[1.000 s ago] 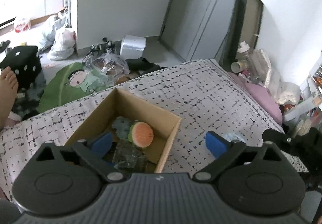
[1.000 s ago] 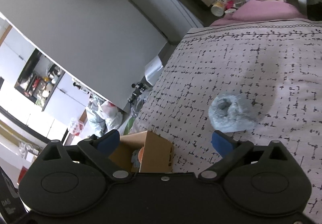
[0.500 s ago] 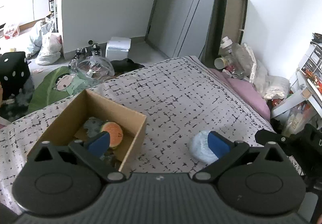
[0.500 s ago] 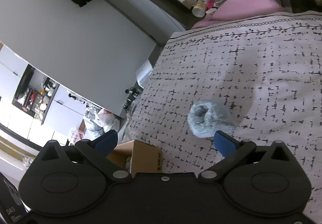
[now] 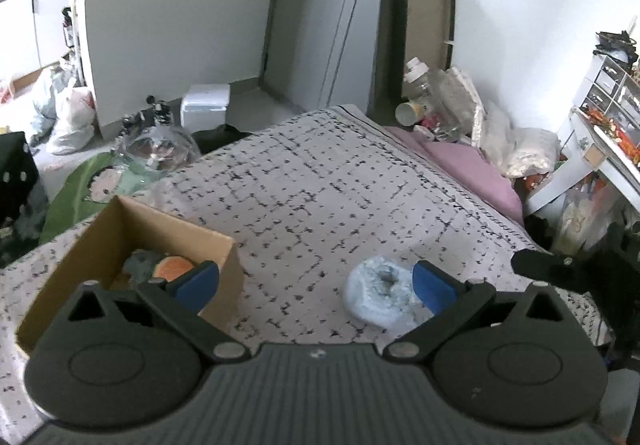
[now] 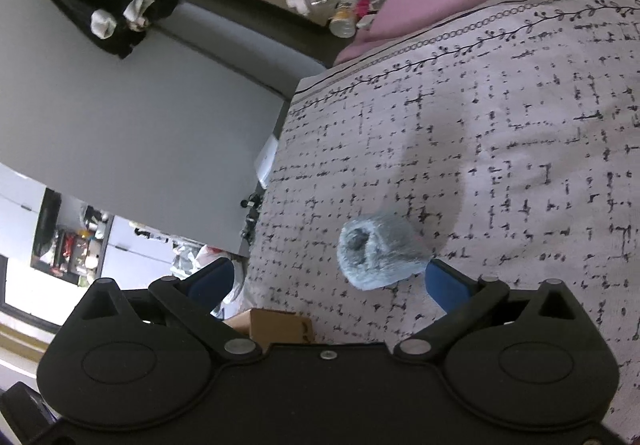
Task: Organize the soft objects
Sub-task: 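Move both grippers toward the fluffy light blue plush on the bed, then close both grippers on the fluffy light blue plush, then carry the fluffy plush with both grippers over the box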
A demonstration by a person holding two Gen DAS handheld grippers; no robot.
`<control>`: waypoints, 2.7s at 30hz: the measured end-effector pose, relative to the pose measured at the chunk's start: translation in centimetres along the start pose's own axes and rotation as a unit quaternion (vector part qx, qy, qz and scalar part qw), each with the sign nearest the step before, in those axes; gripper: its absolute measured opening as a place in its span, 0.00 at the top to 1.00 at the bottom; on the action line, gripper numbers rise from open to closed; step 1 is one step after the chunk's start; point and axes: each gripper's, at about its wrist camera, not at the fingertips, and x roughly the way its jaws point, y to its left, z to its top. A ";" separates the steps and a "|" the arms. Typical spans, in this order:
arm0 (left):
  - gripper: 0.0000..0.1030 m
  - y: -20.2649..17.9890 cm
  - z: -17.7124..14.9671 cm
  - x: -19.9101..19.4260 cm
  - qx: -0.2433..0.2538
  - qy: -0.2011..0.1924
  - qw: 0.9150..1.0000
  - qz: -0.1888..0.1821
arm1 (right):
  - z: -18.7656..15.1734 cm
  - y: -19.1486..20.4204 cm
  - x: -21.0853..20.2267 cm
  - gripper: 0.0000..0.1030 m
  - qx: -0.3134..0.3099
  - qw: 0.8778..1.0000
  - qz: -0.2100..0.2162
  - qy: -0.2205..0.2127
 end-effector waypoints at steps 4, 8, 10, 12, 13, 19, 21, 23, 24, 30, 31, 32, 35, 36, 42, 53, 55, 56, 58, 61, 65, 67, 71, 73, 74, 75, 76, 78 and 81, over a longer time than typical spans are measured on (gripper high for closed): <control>0.01 -0.6 0.2 1.1 -0.008 0.001 1.000 -0.020 | 0.3 -0.7 0.5 0.00 0.009 1.000 -0.009 -0.007; 0.02 -0.9 0.2 2.3 -0.016 0.004 0.999 -0.033 | 0.4 -1.6 1.4 0.01 0.018 1.000 -0.016 -0.006; 0.03 -0.9 0.1 3.2 -0.030 0.012 0.999 -0.042 | 0.4 -1.8 2.0 0.03 0.018 1.000 -0.023 -0.005; 0.04 -0.7 -0.1 4.0 -0.045 0.015 0.998 -0.048 | 0.4 -2.1 2.6 0.07 0.024 0.999 -0.027 0.001; 0.07 -0.6 -0.2 4.4 -0.051 0.016 0.997 -0.050 | 0.4 -2.3 2.9 0.10 0.027 0.999 -0.027 0.004; 0.29 -0.4 -0.6 7.1 -0.072 0.040 0.995 -0.060 | 0.5 -3.3 4.7 0.27 0.050 0.998 -0.027 0.017; 0.35 -0.4 -0.7 8.0 -0.078 0.048 0.994 -0.064 | 0.6 -3.4 5.3 0.29 0.053 0.998 -0.029 0.018; 0.39 -0.2 -0.9 8.8 -0.083 0.055 0.993 -0.066 | 0.6 -3.5 5.9 0.31 0.056 0.998 -0.030 0.020; 0.40 -0.2 -0.9 9.3 -0.085 0.058 0.992 -0.066 | 0.7 -3.6 6.2 0.32 0.057 0.998 -0.030 0.021; 0.49 0.1 -1.4 11.8 -0.098 0.078 0.990 -0.070 | 0.6 -3.7 8.2 0.36 0.054 0.997 -0.036 0.033; 0.50 0.1 -1.5 12.3 -0.100 0.080 0.989 -0.070 | 0.6 -3.8 8.7 0.38 0.051 0.997 -0.037 0.037; 0.50 0.1 -1.5 12.6 -0.102 0.082 0.989 -0.071 | 0.5 -3.9 9.3 0.39 0.049 0.997 -0.040 0.044; 0.52 -0.1 -1.7 14.0 -0.106 0.094 0.987 -0.075 | 0.3 -4.7 10.7 0.44 0.060 0.996 -0.039 0.059; 0.53 -0.2 -1.8 14.3 -0.107 0.097 0.987 -0.075 | 0.3 -4.9 11.1 0.44 0.064 0.995 -0.039 0.060; 0.56 -0.1 -2.3 16.4 -0.114 0.111 0.984 -0.077 | 0.6 -5.3 12.6 0.44 0.067 0.995 -0.048 0.055; 0.77 -0.2 -2.5 16.6 -0.134 0.120 0.979 -0.093 | -0.2 -5.7 13.7 0.52 0.060 0.995 -0.047 0.065; 0.77 0.0 -2.4 16.1 -0.134 0.117 0.980 -0.090 | -0.2 -5.4 13.5 0.52 0.057 0.995 -0.043 0.068; 0.77 0.1 -2.3 15.8 -0.135 0.115 0.980 -0.088 | -0.2 -5.2 13.4 0.52 0.057 0.995 -0.039 0.070; 0.77 0.1 -2.2 15.0 -0.133 0.106 0.982 -0.085 | -0.3 -4.6 12.9 0.52 0.048 0.996 -0.031 0.071; 0.77 0.1 -1.8 13.6 -0.128 0.094 0.984 -0.082 | -0.4 -3.8 12.2 0.52 0.032 0.997 -0.020 0.069; 0.77 0.5 -1.1 11.5 -0.126 0.078 0.986 -0.077 | -0.7 -2.5 11.3 0.52 0.024 0.997 0.004 0.070; 0.77 0.7 -0.8 10.3 -0.123 0.066 0.987 -0.074 | -0.9 -1.7 10.8 0.52 0.014 0.997 0.014 0.069; 0.77 1.2 -0.4 8.2 -0.124 0.051 0.989 -0.069 | -1.4 -0.3 9.8 0.52 -0.003 0.997 0.030 0.069; 0.77 1.4 -0.4 7.3 -0.128 0.046 0.988 -0.067 | -1.7 0.3 9.4 0.52 -0.011 0.997 0.036 0.069; 0.77 1.5 -0.4 6.9 -0.130 0.044 0.988 -0.066 | -1.8 0.6 9.2 0.52 -0.013 0.997 0.039 0.069; 0.77 1.7 -0.3 6.3 -0.132 0.041 0.988 -0.066 | -1.9 0.8 9.0 0.52 -0.015 0.997 0.042 0.069; 0.77 1.8 -0.2 5.8 -0.133 0.038 0.988 -0.065 | -2.1 1.1 8.7 0.52 -0.017 0.996 0.046 0.068; 0.77 1.9 0.0 4.8 -0.133 0.031 0.989 -0.063 | -2.3 1.8 8.1 0.52 -0.023 0.996 0.053 0.066; 0.77 2.1 0.5 3.5 -0.131 0.023 0.989 -0.060 | -2.7 2.8 7.2 0.52 -0.034 0.996 0.062 0.062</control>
